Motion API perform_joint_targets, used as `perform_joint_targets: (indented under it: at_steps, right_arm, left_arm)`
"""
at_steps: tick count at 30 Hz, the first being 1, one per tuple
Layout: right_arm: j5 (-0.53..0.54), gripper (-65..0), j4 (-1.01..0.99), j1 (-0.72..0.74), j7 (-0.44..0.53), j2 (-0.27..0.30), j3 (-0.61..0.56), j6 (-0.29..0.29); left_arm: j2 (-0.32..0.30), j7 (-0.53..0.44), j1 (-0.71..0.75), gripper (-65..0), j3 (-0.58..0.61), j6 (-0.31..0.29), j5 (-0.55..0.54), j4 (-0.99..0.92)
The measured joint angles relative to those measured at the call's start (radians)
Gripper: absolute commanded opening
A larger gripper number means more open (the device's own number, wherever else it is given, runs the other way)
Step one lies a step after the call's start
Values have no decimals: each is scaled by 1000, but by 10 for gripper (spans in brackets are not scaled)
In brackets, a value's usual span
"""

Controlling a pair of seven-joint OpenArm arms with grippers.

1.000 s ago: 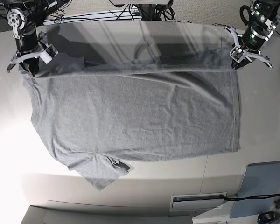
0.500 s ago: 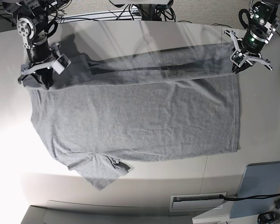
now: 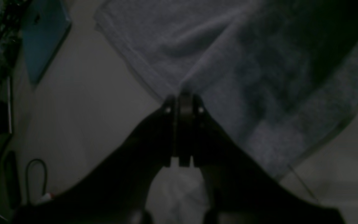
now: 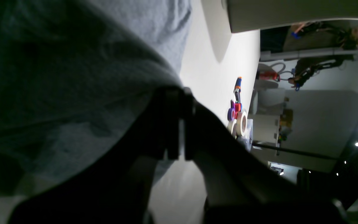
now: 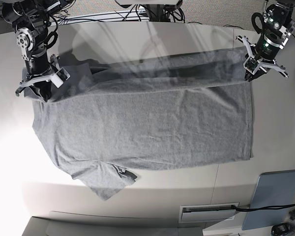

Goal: Fold the T-shirt properly
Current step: 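Lower the held shoulder edge back onto the shirt body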

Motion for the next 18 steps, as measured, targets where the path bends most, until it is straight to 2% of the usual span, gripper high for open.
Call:
perform_joint_targets:
  at_steps: [18]
  right_arm:
    - [0, -650, 0, 21, 3, -2, -1, -5]
  left_arm:
    - [0, 0, -37, -650, 0, -1, -3, -11]
